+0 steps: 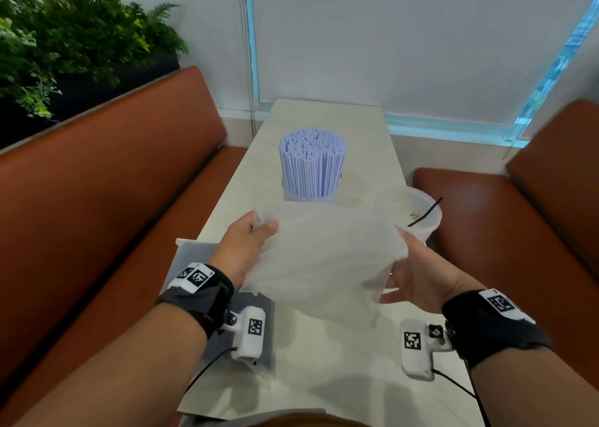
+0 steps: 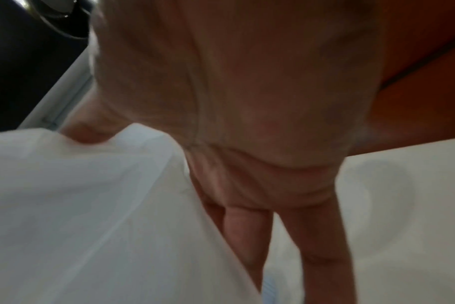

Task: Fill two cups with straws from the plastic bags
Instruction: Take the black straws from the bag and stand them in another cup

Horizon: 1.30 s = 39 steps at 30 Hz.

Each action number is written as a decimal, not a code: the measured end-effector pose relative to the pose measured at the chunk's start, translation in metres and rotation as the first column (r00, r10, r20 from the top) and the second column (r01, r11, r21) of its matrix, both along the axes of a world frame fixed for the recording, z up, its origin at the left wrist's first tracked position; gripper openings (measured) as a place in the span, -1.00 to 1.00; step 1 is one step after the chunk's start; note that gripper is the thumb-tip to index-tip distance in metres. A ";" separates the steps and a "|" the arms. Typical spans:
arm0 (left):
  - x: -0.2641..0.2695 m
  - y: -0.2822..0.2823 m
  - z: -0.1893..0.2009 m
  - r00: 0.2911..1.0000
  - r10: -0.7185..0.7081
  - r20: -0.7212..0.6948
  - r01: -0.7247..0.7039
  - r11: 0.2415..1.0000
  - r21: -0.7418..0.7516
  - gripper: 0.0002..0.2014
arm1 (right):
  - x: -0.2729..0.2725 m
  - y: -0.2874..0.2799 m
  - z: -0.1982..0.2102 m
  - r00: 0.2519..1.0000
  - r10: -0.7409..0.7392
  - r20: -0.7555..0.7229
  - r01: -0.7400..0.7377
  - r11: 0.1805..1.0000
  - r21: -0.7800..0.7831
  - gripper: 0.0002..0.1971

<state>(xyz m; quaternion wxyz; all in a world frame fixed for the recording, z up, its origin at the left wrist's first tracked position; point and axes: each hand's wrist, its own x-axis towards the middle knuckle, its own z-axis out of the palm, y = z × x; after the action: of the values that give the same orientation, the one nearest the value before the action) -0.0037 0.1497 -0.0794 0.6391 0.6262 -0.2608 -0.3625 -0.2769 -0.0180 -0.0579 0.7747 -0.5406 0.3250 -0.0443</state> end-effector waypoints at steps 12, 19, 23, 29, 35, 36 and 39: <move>0.001 -0.003 0.000 0.984 0.108 0.142 -0.103 0.994 -0.045 -0.84 | 0.019 -0.002 -0.002 0.932 -0.342 -0.122 0.283 0.895 -0.344 -0.65; -0.006 -0.006 -0.004 0.978 0.187 0.092 -0.184 0.982 -0.042 -0.82 | 0.028 0.005 -0.015 0.959 -0.281 -0.036 0.261 0.927 -0.268 -0.49; -0.009 -0.006 -0.005 0.996 0.088 -0.016 -0.088 0.996 0.026 -0.71 | 0.031 0.003 -0.024 0.913 -0.402 0.074 0.390 0.803 -0.451 -0.71; -0.031 -0.006 -0.013 1.000 0.009 -0.003 -0.008 0.997 0.081 -0.76 | 0.034 0.014 -0.022 0.891 -0.420 0.173 0.422 0.624 -0.658 -0.66; -0.021 -0.004 -0.010 0.904 0.120 0.411 -0.226 0.949 0.220 -0.85 | 0.018 0.018 -0.033 0.862 -0.497 -0.095 0.222 0.540 -0.812 -0.67; -0.025 -0.004 -0.011 0.916 0.087 0.391 -0.198 0.947 0.253 -0.80 | 0.012 0.018 -0.039 0.850 -0.512 -0.124 0.209 0.543 -0.813 -0.65; -0.042 -0.004 -0.021 0.898 -0.138 0.417 -0.046 0.915 0.402 -0.47 | -0.013 0.020 -0.063 0.810 -0.536 -0.237 0.148 0.578 -0.803 -0.54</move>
<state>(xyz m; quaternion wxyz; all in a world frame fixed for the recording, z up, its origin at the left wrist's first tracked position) -0.0453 0.1462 -0.1000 0.4128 0.8025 -0.3326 -0.2739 -0.2895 0.0019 -0.1208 0.3548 -0.7293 0.5496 -0.2004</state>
